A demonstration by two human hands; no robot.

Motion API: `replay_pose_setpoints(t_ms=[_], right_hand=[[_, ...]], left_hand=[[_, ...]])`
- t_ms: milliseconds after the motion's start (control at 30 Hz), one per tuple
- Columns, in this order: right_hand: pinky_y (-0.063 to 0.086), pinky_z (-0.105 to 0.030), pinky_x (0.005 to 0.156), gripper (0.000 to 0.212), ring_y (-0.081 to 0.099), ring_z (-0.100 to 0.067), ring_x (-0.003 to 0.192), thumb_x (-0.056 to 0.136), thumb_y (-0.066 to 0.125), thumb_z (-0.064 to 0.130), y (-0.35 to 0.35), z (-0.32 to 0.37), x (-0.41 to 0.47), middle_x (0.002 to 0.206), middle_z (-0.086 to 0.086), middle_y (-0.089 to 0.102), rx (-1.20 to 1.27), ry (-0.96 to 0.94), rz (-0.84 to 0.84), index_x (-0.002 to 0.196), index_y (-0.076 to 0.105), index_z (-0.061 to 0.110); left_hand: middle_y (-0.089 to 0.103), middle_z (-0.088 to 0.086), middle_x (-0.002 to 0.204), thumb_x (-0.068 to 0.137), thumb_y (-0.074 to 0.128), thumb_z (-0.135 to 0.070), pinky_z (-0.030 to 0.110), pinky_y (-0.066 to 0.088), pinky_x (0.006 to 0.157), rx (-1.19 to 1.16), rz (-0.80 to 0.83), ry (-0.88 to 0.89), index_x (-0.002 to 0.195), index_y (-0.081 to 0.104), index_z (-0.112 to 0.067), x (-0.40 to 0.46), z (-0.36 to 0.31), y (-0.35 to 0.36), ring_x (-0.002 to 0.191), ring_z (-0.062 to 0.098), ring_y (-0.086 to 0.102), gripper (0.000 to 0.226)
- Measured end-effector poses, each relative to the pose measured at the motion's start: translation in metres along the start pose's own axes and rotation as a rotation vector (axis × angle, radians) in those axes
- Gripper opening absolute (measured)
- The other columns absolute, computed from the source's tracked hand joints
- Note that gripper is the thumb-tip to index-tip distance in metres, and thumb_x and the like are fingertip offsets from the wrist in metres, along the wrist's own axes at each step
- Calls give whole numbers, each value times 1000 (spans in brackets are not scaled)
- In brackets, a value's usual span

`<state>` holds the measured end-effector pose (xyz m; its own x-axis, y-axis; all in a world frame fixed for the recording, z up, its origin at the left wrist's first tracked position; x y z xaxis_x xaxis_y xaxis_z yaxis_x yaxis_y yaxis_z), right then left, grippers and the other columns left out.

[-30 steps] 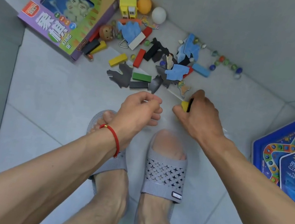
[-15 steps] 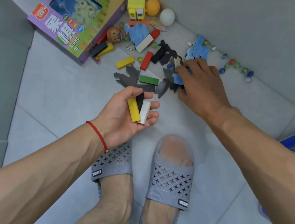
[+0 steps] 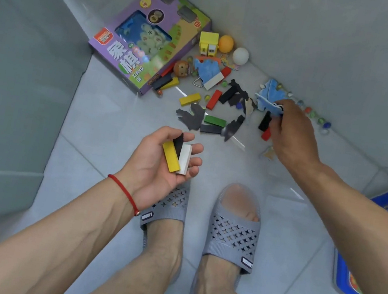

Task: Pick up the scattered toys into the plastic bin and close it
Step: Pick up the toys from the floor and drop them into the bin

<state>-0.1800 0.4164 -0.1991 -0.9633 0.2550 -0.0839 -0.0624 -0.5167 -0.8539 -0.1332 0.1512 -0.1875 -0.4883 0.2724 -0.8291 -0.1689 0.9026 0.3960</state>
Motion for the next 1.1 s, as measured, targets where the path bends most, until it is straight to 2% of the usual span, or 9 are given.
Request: replay_pose_setpoints(t_ms=[167, 300, 433, 667, 767, 867, 900, 967, 1100], right_hand=[[54, -32, 54, 32, 69, -23, 63, 92, 45, 5, -24, 30, -36, 88, -11, 76, 612, 462, 230, 120, 60, 3], [52, -24, 48, 32, 69, -24, 60, 94, 40, -1, -56, 148, -60, 95, -26, 72, 657, 298, 552, 123, 54, 0], [56, -38, 74, 28, 75, -32, 80, 95, 43, 0, -66, 310, -80, 99, -24, 68, 672, 51, 816, 120, 55, -4], [59, -47, 90, 25, 71, -42, 100, 100, 48, 11, -53, 513, -115, 117, -31, 61, 867, -34, 985, 116, 48, -8], [60, -49, 86, 31, 69, -38, 106, 99, 56, 16, -57, 499, -110, 122, -22, 62, 693, -122, 924, 121, 55, -6], [60, -48, 86, 28, 70, -35, 100, 99, 59, 18, -72, 429, -86, 120, -21, 67, 550, -79, 805, 118, 63, -2], [59, -49, 88, 26, 70, -36, 98, 99, 59, 18, -79, 394, -74, 118, -21, 68, 490, -34, 745, 117, 65, -1], [60, -47, 85, 25, 69, -33, 89, 100, 56, 16, -92, 317, -56, 111, -22, 71, 369, 70, 633, 116, 65, 0], [55, -27, 58, 28, 65, -26, 77, 102, 50, 17, -100, 168, -53, 99, -18, 70, 168, 254, 502, 115, 63, -5]], left_hand=[[63, 23, 109, 93, 54, -22, 41, 56, 82, -117, 26, 82, 113, 59, -4, -71, -34, -15, 93, 38, 60, 27], [64, 24, 108, 93, 52, -17, 43, 58, 84, -149, -25, 278, 112, 58, -6, -148, -78, -47, 91, 37, 64, 23], [63, 15, 95, 94, 49, -19, 31, 55, 68, -158, -207, 567, 92, 58, -12, -235, -143, -108, 75, 26, 62, 12], [49, 15, 118, 89, 52, -26, 43, 45, 93, -163, -545, 766, 104, 49, -24, -335, -217, -204, 109, 30, 55, 16], [47, 17, 130, 85, 56, -25, 44, 34, 110, -92, -624, 835, 112, 54, -18, -346, -218, -206, 126, 32, 50, 28], [28, -5, 106, 66, 61, -27, 33, 42, 104, 38, -636, 926, 119, 59, -5, -334, -207, -181, 83, 15, 56, 58], [57, 26, 129, 64, 61, -27, 32, 46, 98, 78, -622, 940, 130, 57, -9, -322, -200, -168, 85, 15, 60, 68], [64, -2, 98, 70, 59, -25, 34, 53, 86, 204, -536, 929, 131, 58, -17, -286, -182, -132, 84, 12, 61, 62], [64, 0, 101, 70, 56, -28, 39, 60, 82, 462, -348, 731, 118, 62, -24, -200, -131, -61, 89, 17, 64, 49]])
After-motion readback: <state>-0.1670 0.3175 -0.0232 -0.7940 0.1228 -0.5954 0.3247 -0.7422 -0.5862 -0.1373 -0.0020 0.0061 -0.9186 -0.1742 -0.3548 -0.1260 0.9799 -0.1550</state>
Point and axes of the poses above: each hand's wrist, its own x-axis towards the middle knuckle, its own y-axis out of the palm, z = x × y, the point moved 8 cm from there along x, towards the middle knuckle
